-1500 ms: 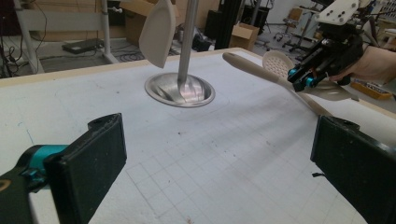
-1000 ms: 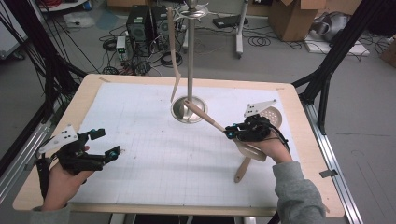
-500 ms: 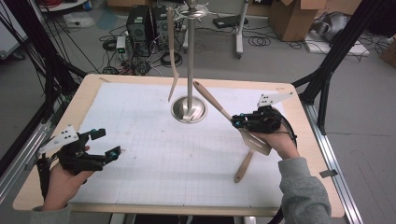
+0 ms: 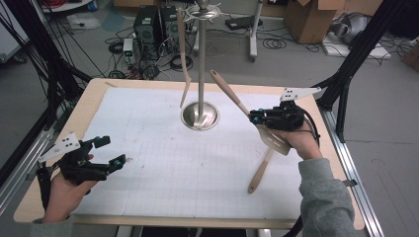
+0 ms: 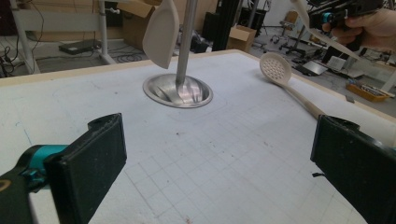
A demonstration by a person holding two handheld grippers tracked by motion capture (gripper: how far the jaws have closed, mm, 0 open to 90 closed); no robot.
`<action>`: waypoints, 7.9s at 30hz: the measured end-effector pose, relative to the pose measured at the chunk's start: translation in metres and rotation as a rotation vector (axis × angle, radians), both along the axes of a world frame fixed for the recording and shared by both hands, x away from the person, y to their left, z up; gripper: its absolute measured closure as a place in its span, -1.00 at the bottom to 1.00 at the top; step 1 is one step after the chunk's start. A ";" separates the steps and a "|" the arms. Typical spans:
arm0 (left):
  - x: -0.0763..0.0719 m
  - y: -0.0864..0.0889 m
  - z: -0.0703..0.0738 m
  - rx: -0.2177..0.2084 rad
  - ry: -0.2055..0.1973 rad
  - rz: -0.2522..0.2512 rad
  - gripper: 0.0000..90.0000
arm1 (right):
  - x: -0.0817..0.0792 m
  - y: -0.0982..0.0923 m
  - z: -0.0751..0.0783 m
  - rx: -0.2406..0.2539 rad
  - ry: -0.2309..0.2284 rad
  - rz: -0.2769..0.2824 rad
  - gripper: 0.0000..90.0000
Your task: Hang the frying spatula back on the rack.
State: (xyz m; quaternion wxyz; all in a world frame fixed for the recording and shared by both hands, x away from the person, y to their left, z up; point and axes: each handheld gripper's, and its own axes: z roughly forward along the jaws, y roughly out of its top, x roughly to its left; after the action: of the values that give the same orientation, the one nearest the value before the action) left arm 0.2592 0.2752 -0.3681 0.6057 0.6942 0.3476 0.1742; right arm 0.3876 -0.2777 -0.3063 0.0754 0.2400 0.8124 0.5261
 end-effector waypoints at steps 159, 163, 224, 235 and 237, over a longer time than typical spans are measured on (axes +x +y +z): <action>-0.005 0.028 -0.011 -0.020 0.040 0.060 -0.91 | 0.083 0.013 0.068 0.124 0.030 0.010 0.73; -0.006 0.028 -0.011 -0.021 0.039 0.062 -0.91 | 0.085 0.016 0.066 0.123 0.029 0.015 0.73; -0.014 0.033 -0.009 -0.013 0.030 0.076 -0.91 | 0.100 0.066 0.053 0.076 -0.049 -0.034 0.39; -0.013 0.034 -0.007 -0.017 0.025 0.080 -0.91 | 0.086 0.066 0.057 0.062 -0.090 -0.063 -0.50; -0.013 0.035 -0.007 -0.019 0.024 0.081 -0.91 | 0.082 0.068 0.059 0.055 -0.105 -0.042 -0.55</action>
State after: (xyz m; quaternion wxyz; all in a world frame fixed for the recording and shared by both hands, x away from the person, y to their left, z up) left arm 0.2464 0.3103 -0.3753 0.6006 0.6759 0.3843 0.1867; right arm 0.4700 -0.2100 -0.2476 0.1222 0.2313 0.7872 0.5585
